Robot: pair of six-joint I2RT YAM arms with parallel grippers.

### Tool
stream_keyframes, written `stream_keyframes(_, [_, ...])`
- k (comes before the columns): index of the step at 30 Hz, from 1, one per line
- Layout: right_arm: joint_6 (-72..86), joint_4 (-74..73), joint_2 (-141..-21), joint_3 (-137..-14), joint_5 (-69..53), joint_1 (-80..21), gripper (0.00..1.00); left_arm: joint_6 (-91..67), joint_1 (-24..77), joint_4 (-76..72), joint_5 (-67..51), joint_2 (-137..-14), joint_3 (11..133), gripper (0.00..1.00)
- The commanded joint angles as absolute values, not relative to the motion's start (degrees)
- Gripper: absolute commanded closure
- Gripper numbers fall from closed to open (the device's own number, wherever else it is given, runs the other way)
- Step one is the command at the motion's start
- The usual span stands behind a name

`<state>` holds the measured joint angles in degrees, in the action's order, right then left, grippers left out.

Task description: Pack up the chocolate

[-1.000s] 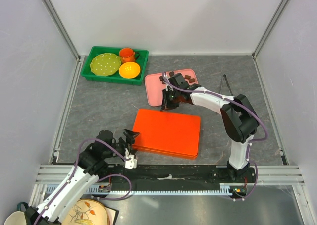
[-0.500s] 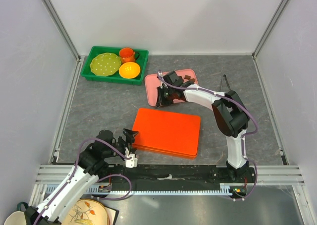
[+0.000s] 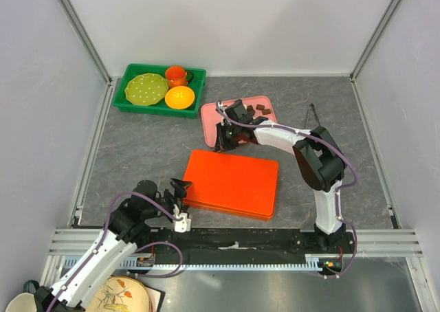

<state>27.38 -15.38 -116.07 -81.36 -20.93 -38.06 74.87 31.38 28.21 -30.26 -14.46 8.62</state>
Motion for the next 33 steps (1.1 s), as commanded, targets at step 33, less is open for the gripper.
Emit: stream_keyframes(33, [36.19,-17.83,-95.99,-71.91,-0.27,-28.22,1.00,63.11,31.46,39.19,-27.51,-21.62,28.82,0.01])
